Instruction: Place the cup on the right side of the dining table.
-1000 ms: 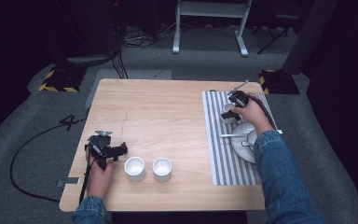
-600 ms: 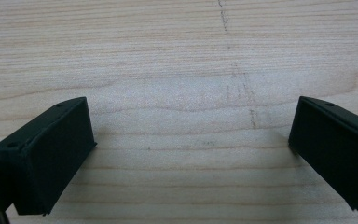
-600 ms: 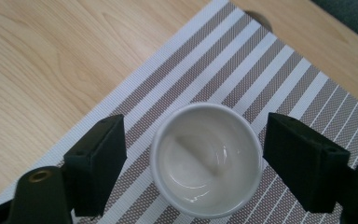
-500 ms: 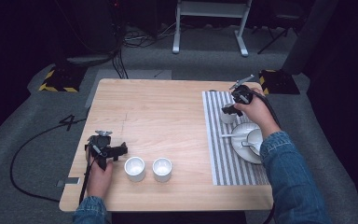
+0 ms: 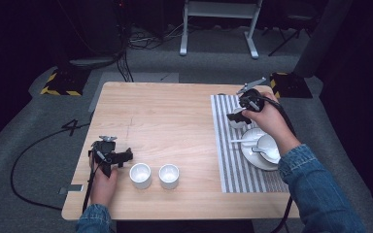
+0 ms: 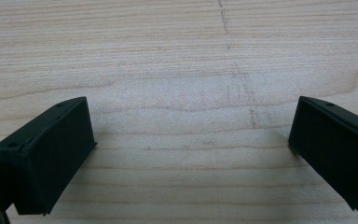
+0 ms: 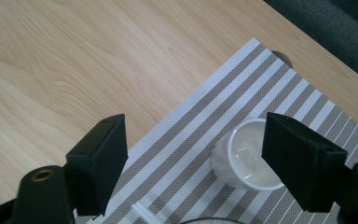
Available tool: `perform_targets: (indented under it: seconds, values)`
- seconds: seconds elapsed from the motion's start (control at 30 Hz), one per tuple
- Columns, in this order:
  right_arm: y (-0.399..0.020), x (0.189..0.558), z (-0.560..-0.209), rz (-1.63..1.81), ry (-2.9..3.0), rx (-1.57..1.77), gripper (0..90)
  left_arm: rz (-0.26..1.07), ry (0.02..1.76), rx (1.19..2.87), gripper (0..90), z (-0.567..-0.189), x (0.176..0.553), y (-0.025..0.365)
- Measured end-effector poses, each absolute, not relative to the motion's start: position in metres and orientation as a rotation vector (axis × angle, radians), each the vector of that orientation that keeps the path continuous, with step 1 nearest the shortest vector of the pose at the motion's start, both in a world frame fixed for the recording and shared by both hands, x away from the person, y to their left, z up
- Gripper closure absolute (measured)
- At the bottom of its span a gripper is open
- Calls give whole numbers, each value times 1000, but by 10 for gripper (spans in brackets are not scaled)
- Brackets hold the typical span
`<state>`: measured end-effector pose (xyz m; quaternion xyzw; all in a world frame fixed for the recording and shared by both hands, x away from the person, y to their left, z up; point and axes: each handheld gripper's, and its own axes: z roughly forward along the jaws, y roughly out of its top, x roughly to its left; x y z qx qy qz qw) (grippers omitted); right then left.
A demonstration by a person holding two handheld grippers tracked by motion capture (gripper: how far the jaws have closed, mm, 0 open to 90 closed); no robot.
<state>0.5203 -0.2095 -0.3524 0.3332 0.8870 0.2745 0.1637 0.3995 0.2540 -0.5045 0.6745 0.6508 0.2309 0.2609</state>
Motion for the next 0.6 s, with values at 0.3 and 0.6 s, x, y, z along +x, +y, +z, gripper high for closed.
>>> perform_targets:
  seconds: [0.3,0.6]
  values:
    - [-195,492,-344,821,2555,893,230,625,1762,1827,2,-504,400,254]
    - [-187,460,-343,861,2581,819,230,626,1762,1826,2,-504,400,254]
